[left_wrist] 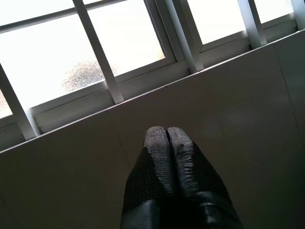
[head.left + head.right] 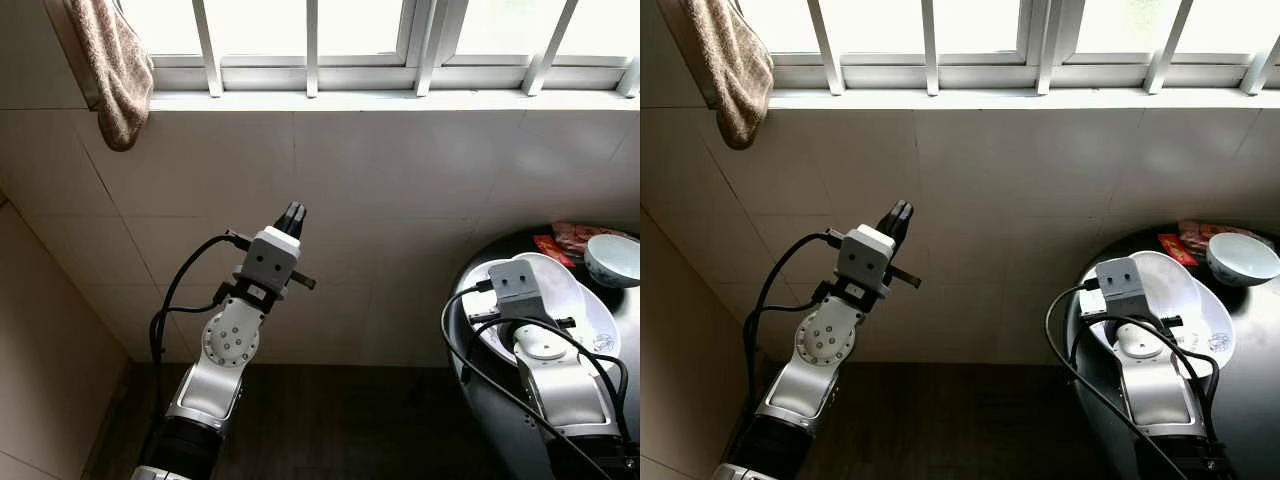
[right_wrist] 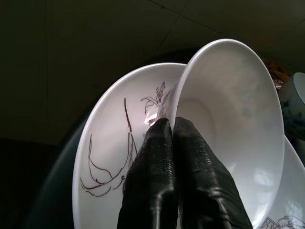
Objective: Kitchen organization
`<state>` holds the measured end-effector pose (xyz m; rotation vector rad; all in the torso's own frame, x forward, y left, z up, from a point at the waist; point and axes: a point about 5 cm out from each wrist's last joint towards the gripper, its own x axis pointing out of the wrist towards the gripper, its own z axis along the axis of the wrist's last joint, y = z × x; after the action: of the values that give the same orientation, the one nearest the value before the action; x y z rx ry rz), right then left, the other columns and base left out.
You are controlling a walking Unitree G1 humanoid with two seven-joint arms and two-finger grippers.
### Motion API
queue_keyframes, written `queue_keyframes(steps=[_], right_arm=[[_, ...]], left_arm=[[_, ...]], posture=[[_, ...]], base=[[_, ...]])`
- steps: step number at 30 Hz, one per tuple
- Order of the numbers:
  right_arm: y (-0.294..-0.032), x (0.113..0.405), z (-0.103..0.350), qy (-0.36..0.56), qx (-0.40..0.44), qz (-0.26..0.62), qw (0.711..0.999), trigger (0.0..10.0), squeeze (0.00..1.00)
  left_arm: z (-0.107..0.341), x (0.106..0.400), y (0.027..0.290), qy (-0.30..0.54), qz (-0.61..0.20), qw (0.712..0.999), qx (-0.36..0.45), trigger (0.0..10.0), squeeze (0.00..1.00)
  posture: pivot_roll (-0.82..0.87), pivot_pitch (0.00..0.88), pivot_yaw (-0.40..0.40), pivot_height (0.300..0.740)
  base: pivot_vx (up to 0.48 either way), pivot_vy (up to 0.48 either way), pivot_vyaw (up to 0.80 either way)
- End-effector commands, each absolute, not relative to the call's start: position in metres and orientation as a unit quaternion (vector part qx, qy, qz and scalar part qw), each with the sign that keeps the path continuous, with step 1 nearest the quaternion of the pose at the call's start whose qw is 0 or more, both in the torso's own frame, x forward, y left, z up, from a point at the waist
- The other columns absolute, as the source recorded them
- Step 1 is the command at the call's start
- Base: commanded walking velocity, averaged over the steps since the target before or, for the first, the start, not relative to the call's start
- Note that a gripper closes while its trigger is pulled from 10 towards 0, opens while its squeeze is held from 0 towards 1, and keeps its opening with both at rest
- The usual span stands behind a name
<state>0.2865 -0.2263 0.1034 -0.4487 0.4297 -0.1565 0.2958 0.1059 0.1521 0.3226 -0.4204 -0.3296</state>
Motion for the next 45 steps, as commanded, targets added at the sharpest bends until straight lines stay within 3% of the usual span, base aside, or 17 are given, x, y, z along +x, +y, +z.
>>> queue_keyframes(steps=[1,4,8,11,14,17,22,24,45], right_arm=[[-0.219,0.290,0.123,0.146,-0.259,-0.079,0.951,0.0,0.00],[-0.215,0.290,0.127,0.127,-0.269,-0.076,0.952,0.0,0.00],[-0.190,0.292,0.155,0.000,-0.282,-0.054,0.958,0.0,0.00],[-0.179,0.290,0.163,-0.044,-0.309,-0.040,0.949,0.0,0.00],[-0.176,0.290,0.162,-0.048,-0.317,-0.033,0.947,0.0,0.00],[-0.167,0.289,0.161,-0.060,-0.337,-0.012,0.939,0.0,0.08],[-0.153,0.287,0.162,-0.089,-0.341,0.026,0.935,0.0,0.05],[-0.147,0.285,0.161,-0.099,-0.338,0.046,0.935,0.0,0.00],[-0.128,0.279,0.151,-0.105,-0.306,0.124,0.938,0.0,0.00]], left_arm=[[0.150,0.297,0.106,-0.199,-0.161,0.953,0.163,10.0,0.00],[0.150,0.297,0.106,-0.199,-0.161,0.953,0.163,10.0,0.00],[0.150,0.297,0.107,-0.198,-0.159,0.954,0.162,10.0,0.00],[0.150,0.298,0.107,-0.198,-0.158,0.954,0.162,10.0,0.00],[0.150,0.298,0.107,-0.198,-0.158,0.954,0.162,10.0,0.00],[0.150,0.298,0.107,-0.198,-0.158,0.954,0.163,10.0,0.00],[0.150,0.297,0.108,-0.199,-0.156,0.953,0.164,10.0,0.00],[0.150,0.298,0.108,-0.199,-0.156,0.953,0.164,10.0,0.00],[0.151,0.298,0.110,-0.199,-0.152,0.955,0.158,10.0,0.00]], posture=[[-0.11,0.000,-0.027,0.740],[-0.11,0.000,-0.027,0.740],[-0.10,0.000,-0.025,0.740],[-0.10,0.000,-0.026,0.740],[-0.10,0.000,-0.026,0.740],[-0.10,0.000,-0.028,0.740],[-0.10,0.000,-0.027,0.740],[-0.10,0.000,-0.027,0.740],[-0.09,0.000,-0.028,0.740]], base=[[0.000,0.000,0.00],[0.000,0.000,0.00],[0.000,0.000,0.00],[0.000,0.000,0.00],[0.000,0.000,0.00],[0.000,0.000,0.80],[0.000,0.000,0.80],[0.000,0.000,0.80],[0.000,0.000,0.80]])
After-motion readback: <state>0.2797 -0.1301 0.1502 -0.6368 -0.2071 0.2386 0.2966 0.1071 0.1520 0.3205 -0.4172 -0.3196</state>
